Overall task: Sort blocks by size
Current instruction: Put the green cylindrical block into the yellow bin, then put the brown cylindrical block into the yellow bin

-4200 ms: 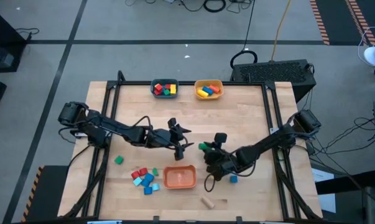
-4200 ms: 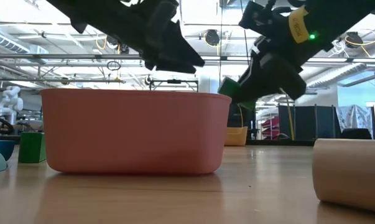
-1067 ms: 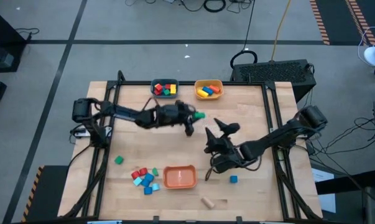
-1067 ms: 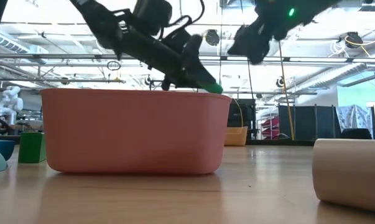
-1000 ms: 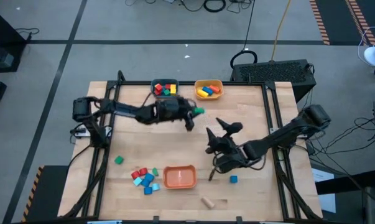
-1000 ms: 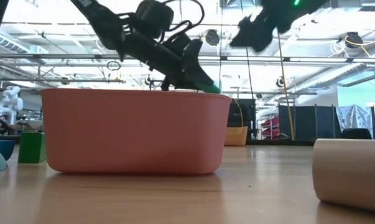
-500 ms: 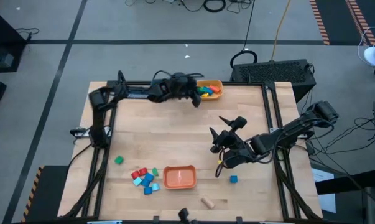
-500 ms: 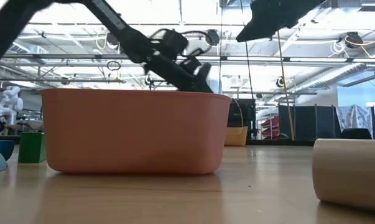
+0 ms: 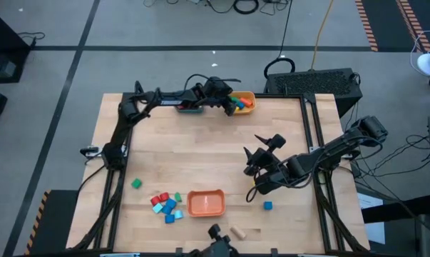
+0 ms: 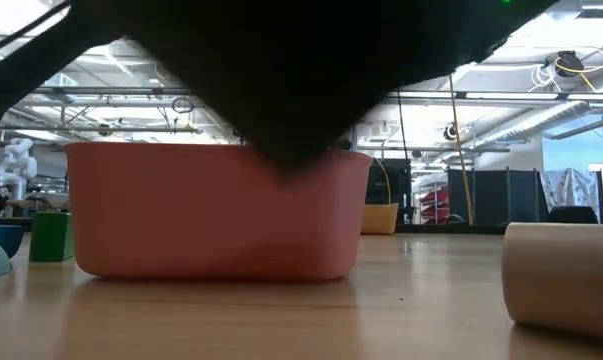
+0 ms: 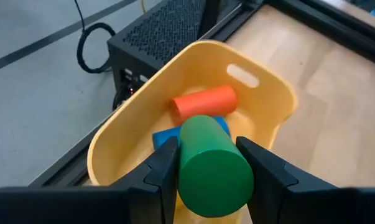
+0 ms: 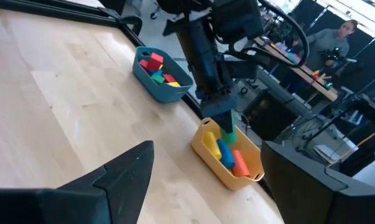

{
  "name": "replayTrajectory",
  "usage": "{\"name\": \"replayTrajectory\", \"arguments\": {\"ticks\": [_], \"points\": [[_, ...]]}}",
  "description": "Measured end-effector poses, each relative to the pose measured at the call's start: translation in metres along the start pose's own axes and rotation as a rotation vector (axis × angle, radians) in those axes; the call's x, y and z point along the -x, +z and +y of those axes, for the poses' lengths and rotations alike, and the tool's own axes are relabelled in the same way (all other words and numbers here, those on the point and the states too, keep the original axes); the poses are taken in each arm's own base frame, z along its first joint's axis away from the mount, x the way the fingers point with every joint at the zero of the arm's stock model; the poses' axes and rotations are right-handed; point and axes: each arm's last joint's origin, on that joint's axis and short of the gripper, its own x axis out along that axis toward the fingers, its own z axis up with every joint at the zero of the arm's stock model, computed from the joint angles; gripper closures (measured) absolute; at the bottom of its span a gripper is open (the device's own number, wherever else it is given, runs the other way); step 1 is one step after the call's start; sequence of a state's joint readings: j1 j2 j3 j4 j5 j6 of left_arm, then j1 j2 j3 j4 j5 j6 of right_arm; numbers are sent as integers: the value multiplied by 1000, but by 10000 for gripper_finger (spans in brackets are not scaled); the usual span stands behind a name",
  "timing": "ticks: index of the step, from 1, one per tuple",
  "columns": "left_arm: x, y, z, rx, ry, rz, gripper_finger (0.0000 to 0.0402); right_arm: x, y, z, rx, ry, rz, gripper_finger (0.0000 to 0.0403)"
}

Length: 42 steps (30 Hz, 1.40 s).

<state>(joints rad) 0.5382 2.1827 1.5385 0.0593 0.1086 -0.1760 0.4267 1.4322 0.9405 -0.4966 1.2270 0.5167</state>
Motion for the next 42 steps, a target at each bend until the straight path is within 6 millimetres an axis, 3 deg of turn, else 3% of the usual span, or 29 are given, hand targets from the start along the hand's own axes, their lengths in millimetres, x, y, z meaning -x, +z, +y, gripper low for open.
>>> {"name": "replayTrajectory", "arguments": {"ticks": [6, 16, 25, 36, 42], "points": [[-8, -7, 4, 9, -50, 31, 265, 0, 1, 1, -24, 12, 2, 122], [-7, -5, 5, 10, -65, 22, 144, 0, 1, 2, -42, 30, 8, 122], [-3, -2, -1, -7, -124, 30, 126, 0, -1, 4, -37, 123, 64, 122], [56, 33, -43, -225, -124, 28, 128, 3, -4, 8, -59, 240, 137, 122], [98, 44, -71, -327, -149, 50, 128, -3, -16, 26, -41, 290, 202, 122]]}}
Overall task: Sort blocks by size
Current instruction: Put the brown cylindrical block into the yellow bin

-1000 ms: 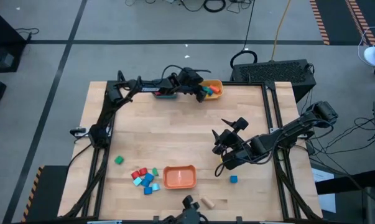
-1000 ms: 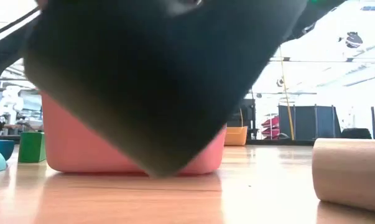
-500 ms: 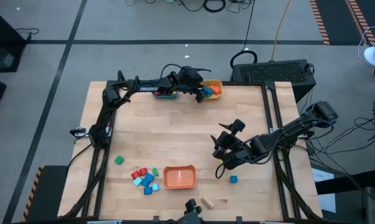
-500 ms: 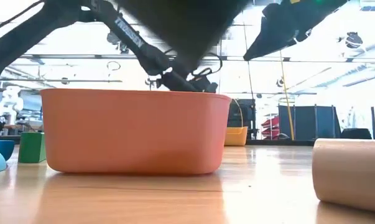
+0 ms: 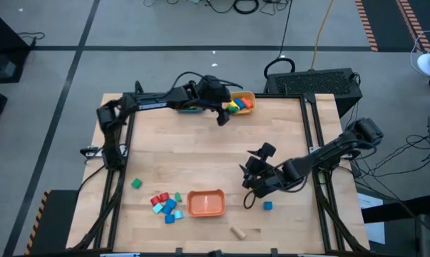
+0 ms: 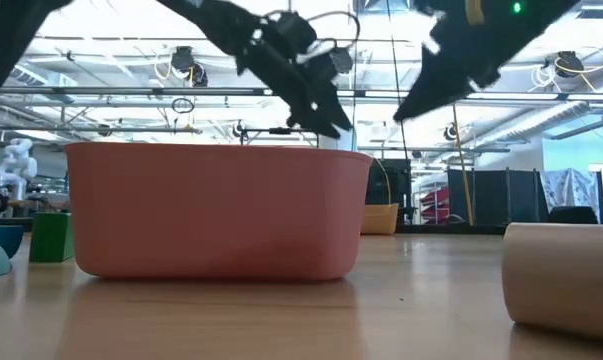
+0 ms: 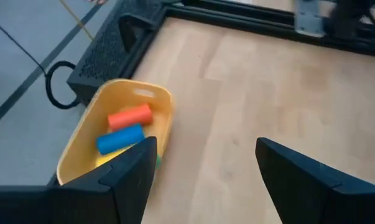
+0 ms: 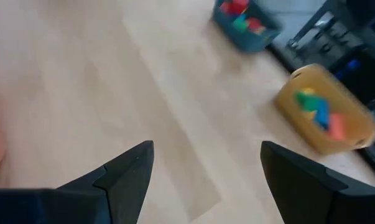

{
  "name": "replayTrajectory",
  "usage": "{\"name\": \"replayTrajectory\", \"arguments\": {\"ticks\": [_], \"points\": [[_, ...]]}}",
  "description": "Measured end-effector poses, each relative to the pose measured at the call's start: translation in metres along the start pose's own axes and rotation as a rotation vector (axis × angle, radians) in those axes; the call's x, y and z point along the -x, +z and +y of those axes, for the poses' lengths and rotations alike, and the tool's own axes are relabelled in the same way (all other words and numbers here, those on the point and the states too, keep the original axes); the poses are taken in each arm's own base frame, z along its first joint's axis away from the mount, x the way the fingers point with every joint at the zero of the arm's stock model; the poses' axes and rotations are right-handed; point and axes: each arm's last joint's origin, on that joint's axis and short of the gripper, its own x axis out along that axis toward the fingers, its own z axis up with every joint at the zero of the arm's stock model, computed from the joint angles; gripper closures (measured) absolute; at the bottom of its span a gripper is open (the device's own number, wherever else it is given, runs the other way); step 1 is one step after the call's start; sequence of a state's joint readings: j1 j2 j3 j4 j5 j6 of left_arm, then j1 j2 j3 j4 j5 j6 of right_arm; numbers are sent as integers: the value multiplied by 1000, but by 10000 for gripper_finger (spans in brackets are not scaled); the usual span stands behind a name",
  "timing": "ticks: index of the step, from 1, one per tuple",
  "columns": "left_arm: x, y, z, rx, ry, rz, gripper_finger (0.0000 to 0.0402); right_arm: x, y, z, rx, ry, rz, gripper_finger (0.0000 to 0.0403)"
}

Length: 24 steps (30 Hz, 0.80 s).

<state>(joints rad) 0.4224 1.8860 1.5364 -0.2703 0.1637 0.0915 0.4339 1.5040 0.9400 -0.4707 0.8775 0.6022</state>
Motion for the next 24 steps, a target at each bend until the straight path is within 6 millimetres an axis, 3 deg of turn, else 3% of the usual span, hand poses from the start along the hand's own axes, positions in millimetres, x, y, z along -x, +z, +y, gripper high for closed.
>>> {"name": "replayTrajectory", "arguments": {"ticks": [3, 9, 17, 24], "points": [[18, 1, -13, -19, -4, -16, 128, -11, -9, 13, 23, 38, 50, 122], [51, -23, -40, -20, 1, -10, 128, -27, -21, 37, 35, 158, 96, 122], [82, -77, -89, 37, 4, -23, 128, -17, -25, 59, -3, 390, 130, 122], [93, -118, -150, 5, -1, 21, 128, 0, -28, 73, -121, 526, 157, 122]]}}
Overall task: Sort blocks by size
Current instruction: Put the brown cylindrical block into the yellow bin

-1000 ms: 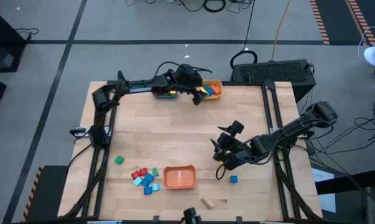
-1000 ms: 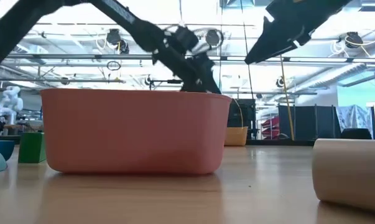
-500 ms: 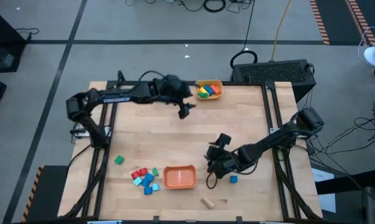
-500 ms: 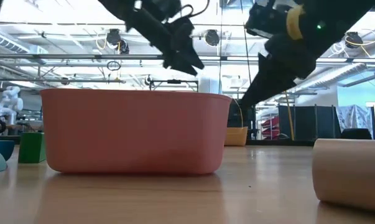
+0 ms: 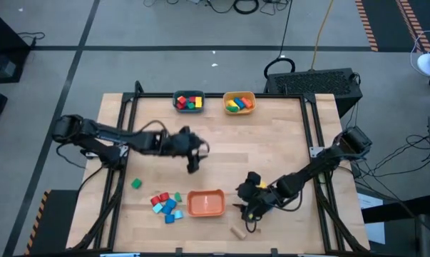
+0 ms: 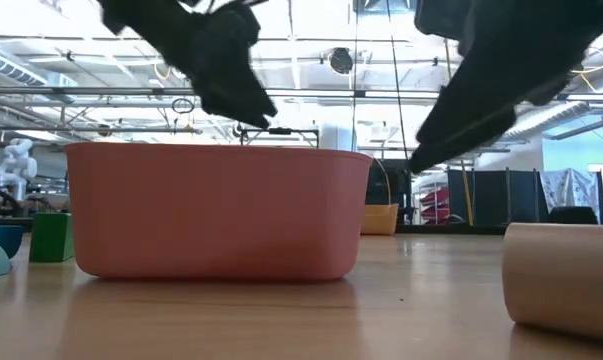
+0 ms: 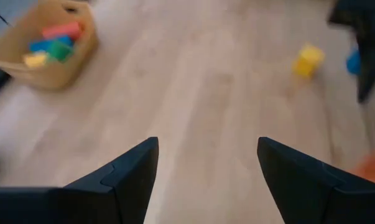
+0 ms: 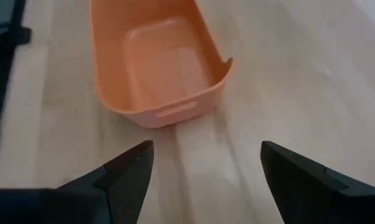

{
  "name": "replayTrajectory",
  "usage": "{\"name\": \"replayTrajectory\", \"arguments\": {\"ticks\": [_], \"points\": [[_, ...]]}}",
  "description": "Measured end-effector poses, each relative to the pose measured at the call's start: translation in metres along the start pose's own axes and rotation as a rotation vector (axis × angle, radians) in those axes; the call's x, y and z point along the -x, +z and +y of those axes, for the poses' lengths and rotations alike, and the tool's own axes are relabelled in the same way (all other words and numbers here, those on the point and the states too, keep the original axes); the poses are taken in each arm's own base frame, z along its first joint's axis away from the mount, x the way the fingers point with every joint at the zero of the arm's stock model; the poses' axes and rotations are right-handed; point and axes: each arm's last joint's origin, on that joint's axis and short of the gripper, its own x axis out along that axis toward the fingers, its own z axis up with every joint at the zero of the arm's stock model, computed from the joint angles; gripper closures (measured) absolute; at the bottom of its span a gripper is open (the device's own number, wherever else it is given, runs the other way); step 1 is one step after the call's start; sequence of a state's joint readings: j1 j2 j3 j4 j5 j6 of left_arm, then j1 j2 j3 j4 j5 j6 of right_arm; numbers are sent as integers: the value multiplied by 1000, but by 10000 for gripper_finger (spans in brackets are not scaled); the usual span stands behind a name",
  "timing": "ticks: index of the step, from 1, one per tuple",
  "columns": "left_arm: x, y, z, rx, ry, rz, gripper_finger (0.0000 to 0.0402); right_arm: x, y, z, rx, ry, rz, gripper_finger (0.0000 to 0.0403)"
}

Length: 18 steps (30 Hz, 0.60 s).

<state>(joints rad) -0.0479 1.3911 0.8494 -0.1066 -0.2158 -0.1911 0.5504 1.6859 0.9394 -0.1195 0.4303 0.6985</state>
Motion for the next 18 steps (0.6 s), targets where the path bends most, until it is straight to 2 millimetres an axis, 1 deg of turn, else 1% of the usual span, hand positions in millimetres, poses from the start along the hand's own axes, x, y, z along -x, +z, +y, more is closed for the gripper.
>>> {"name": "replayTrajectory", "arguments": {"ticks": [2, 6, 11, 15, 18], "points": [[3, -10, -18, -28, -10, 23, 128, 2, -3, 4, -46, 18, 10, 122], [11, -21, -50, -49, -22, 6, 128, 7, -10, 12, -123, 48, 22, 122], [26, -32, -82, -68, -37, -34, 128, 11, -16, 26, -212, 114, 1, 122], [36, -41, -101, -70, -51, -50, 128, -1, -26, 42, -237, 155, -2, 122], [41, -47, -112, -67, -64, -58, 128, -13, -30, 57, -219, 157, 44, 122]]}}
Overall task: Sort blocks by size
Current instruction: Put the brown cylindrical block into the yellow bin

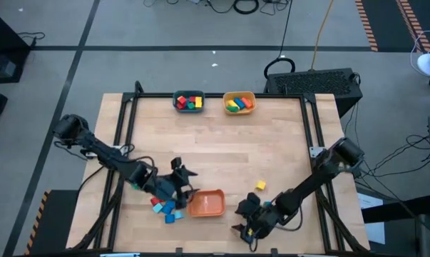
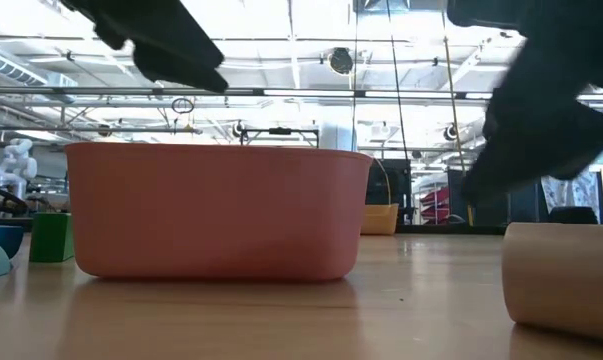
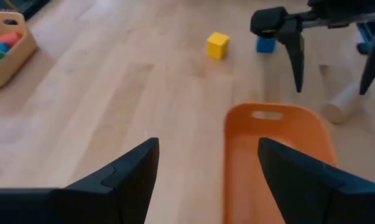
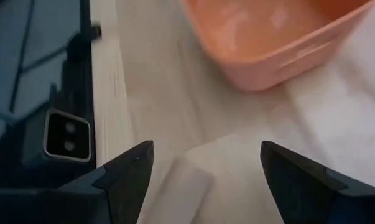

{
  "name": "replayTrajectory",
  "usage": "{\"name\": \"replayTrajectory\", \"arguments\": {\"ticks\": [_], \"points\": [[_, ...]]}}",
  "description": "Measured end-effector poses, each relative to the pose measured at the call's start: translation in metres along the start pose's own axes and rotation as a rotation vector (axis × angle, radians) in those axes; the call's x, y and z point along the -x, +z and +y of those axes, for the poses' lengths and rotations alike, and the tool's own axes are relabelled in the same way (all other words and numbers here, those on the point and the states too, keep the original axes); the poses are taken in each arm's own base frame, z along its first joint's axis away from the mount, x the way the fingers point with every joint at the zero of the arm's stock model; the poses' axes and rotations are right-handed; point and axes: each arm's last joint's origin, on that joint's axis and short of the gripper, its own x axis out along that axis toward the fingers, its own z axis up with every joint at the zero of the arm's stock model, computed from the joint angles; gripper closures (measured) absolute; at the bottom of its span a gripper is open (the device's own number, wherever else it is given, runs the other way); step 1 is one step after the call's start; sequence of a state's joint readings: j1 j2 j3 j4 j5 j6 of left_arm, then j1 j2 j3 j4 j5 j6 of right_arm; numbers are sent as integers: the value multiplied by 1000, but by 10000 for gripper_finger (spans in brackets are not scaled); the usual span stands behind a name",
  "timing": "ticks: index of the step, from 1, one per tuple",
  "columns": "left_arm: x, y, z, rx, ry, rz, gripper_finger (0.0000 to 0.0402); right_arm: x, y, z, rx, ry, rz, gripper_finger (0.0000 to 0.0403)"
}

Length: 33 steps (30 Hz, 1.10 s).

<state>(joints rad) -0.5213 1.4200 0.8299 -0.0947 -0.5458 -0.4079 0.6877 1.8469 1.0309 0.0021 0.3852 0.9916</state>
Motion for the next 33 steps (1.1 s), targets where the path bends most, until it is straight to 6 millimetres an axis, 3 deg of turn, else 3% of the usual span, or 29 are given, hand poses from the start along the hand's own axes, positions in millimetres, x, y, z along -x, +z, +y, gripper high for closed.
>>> {"name": "replayTrajectory", "arguments": {"ticks": [10, 17, 22, 28, 33], "points": [[10, -15, -27, 20, -29, -13, 128, -26, -5, 40, 91, -203, 163, 122], [12, -23, -35, -20, -16, -11, 128, -47, -18, 46, 58, -262, 230, 133], [12, -22, -34, -59, -7, -19, 128, -48, -20, 42, 11, -313, 219, 184], [12, -22, -35, -198, -5, -23, 128, -45, -20, 42, 15, -342, 171, 290], [12, -18, -36, -287, -15, -54, 128, -45, -17, 40, 40, -369, 108, 293]]}}
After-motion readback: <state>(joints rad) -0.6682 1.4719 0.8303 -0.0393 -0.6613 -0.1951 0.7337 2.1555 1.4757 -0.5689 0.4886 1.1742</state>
